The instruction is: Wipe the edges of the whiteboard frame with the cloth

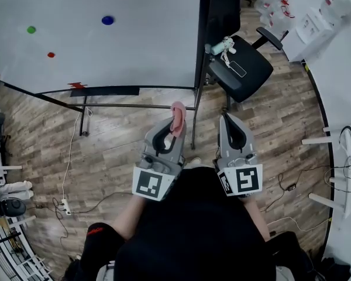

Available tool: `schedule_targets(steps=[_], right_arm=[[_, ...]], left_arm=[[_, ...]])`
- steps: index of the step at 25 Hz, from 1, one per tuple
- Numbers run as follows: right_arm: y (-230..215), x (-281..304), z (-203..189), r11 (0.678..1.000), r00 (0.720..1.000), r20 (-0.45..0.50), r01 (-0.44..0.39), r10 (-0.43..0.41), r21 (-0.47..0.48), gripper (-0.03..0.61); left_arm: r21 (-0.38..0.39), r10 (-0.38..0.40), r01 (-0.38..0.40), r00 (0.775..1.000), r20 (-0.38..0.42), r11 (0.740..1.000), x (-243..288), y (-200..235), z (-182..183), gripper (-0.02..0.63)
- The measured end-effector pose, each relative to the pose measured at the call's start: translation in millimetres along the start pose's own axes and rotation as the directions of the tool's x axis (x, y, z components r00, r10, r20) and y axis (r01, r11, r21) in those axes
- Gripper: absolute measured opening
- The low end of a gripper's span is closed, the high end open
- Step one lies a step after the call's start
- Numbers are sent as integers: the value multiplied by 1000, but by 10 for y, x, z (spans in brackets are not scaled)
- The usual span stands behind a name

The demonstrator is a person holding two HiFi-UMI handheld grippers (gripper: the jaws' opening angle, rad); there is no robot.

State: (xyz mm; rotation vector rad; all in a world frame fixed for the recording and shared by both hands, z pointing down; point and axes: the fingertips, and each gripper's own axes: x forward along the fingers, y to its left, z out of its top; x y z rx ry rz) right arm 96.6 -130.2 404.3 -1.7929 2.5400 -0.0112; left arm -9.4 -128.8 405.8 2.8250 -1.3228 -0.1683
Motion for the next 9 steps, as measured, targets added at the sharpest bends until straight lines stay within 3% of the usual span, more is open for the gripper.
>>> schedule_targets(steps=[9], right_arm=[[30,6,-68,1000,1000,-20,-18,19,7,0]], left_arm=[[2,16,-16,1000,-22,1000,5,-13,-76,44]])
